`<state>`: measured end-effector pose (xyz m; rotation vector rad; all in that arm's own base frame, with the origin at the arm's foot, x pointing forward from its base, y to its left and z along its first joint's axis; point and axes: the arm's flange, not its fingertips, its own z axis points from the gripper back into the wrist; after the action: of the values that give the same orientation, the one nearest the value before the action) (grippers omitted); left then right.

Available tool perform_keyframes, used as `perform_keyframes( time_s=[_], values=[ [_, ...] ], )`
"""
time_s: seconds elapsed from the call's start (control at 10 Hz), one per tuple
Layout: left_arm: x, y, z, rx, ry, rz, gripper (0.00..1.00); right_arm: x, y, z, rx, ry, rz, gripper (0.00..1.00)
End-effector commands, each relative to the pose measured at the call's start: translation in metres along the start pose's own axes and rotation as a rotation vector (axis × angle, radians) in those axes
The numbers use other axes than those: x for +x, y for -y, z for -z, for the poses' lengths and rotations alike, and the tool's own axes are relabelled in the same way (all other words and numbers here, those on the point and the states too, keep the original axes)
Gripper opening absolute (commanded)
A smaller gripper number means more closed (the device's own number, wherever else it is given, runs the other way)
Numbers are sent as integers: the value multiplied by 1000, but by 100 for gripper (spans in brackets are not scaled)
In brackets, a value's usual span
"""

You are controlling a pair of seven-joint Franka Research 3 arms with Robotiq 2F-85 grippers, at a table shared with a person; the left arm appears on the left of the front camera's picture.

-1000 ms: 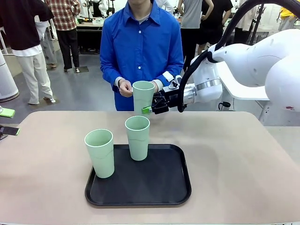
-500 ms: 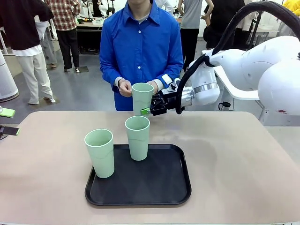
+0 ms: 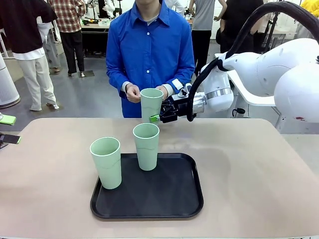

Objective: Place coasters on the table and set cups on them.
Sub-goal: Pick up one Reusable plastic cup and place it on a coaster set by the human.

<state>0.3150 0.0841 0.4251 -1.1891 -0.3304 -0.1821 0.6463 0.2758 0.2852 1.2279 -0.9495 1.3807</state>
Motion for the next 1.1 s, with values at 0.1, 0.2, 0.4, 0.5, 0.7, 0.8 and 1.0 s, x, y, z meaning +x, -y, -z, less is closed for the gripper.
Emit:
perform_keyframes(
  time_s=[0.1,0.2,0.4,0.5,0.7,0.8,1.0],
  values=[
    [0,0,-1,-11,8,7,100,-5,8,3,12,30,-24,82],
    [0,0,-1,-11,8,7,100,-9,11,5,4,34,-28,82],
    [0,0,-1,-11,8,7,100,-16,17,7,-5,34,-31,82],
    [0,0,-1,-11,8,7,100,-19,17,8,-5,33,-34,82],
    [0,0,-1,-11,8,7,100,-27,21,16,11,31,-25,82],
    [0,0,-1,-11,8,7,100,-31,22,19,18,31,-21,82],
    [0,0,-1,-11,8,7,100,-34,22,24,26,28,-13,82]
  ],
)
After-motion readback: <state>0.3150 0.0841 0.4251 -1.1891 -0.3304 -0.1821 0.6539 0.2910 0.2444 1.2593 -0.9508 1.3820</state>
